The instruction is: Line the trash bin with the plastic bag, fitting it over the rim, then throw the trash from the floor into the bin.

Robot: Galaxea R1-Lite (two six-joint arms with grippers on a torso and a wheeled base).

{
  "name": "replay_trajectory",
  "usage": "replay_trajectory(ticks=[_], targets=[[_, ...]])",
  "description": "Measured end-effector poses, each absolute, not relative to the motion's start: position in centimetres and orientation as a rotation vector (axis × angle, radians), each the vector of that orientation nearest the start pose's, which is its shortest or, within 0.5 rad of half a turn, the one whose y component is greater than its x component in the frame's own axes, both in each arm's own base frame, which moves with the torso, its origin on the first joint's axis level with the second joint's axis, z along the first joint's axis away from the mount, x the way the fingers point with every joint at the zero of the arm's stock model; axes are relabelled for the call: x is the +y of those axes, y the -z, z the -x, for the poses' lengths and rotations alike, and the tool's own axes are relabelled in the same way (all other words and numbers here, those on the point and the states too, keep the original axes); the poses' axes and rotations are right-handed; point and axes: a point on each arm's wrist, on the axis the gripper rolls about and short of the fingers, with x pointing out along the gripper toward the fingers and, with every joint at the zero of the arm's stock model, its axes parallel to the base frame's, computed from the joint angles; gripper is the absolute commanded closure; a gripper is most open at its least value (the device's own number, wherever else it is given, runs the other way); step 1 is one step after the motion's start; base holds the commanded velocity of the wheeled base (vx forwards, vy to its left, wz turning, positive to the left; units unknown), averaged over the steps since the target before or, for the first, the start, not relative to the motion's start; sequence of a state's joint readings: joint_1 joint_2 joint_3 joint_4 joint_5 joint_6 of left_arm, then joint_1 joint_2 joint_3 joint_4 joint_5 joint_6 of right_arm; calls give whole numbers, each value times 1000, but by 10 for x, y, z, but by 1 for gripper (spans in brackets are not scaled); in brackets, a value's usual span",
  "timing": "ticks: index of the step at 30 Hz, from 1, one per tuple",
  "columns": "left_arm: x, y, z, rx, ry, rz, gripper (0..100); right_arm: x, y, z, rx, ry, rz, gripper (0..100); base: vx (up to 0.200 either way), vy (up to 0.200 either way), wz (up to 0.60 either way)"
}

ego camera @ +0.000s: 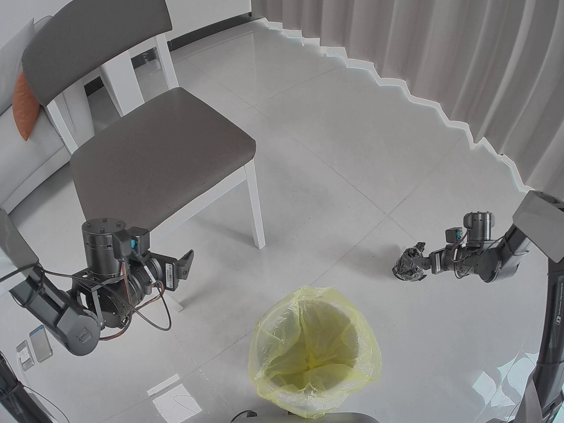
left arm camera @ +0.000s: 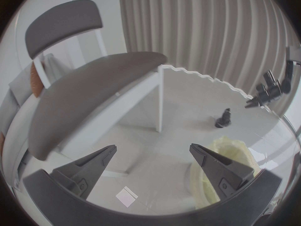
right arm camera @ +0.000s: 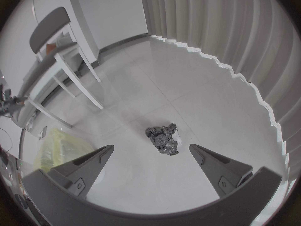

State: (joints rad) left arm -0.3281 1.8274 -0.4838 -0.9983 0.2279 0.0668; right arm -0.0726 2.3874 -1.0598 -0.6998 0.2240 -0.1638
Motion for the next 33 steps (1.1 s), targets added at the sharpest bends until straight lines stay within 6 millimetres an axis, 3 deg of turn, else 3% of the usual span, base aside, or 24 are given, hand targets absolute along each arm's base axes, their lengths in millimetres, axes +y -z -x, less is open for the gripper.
replay_trajectory(ticks=[10, 23, 24, 33], targets=[[-73, -105, -261, 328, 75, -153, 0, -13, 43, -459, 671, -183, 80, 0, 0, 0, 0], [-72, -108, -256, 307, 80, -149, 0, -15, 59, -511, 692, -134, 100, 0, 0, 0, 0], [-72, -108, -255, 305, 81, -149, 0, -16, 62, -512, 709, -132, 101, 100, 0, 0, 0], [-76, -110, -254, 294, 100, -143, 0, -18, 76, -517, 737, -121, 104, 100, 0, 0, 0]])
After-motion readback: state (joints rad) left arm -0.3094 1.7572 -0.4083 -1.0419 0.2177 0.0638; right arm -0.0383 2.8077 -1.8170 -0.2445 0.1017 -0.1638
